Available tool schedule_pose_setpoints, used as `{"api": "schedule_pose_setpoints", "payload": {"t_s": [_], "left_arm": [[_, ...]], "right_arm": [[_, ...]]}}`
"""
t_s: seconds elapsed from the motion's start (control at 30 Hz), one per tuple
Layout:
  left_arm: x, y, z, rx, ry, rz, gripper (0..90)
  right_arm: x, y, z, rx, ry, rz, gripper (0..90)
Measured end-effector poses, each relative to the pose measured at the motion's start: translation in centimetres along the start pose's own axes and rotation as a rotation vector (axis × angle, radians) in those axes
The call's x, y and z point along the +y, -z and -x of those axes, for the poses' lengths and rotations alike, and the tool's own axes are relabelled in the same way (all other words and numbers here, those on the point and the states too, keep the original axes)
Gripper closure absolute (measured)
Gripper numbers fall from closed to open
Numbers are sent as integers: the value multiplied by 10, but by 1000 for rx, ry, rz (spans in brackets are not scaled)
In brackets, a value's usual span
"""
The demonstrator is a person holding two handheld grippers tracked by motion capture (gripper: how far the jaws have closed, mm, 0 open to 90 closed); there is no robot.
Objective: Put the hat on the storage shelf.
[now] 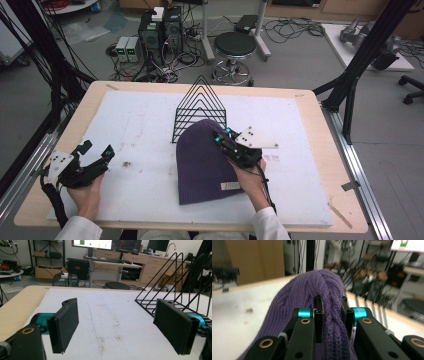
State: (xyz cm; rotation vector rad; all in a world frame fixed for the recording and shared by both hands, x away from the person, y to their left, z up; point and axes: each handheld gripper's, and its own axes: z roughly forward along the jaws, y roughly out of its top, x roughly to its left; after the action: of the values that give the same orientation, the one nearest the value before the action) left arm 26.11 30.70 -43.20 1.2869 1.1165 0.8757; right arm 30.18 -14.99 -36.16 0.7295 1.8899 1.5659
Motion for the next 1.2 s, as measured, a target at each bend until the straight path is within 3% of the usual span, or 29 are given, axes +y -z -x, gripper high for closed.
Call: {"api": "schedule_pose_setpoints", "payload": {"t_s": [0.37, 0.4, 0.57, 0.73, 1.0, 1.2], "left_arm": [[0, -1, 1, -3, -2, -3, 201], [-1, -2, 1, -8, -1, -3, 198], [3, -7, 6, -72, 5, 6, 198], [17, -9, 13, -151, 52, 25, 202], [40, -7, 31, -264, 17, 65, 197], [51, -15, 54, -354, -24, 70, 179]], "right_arm": [[36, 23, 14, -56, 3, 263, 791], [43, 27, 16, -74, 8, 308, 791], [59, 34, 21, -89, -4, 333, 792], [67, 35, 20, -102, 6, 332, 792], [81, 31, 12, -125, -21, 354, 791], [93, 28, 10, -138, -58, 368, 790]]}}
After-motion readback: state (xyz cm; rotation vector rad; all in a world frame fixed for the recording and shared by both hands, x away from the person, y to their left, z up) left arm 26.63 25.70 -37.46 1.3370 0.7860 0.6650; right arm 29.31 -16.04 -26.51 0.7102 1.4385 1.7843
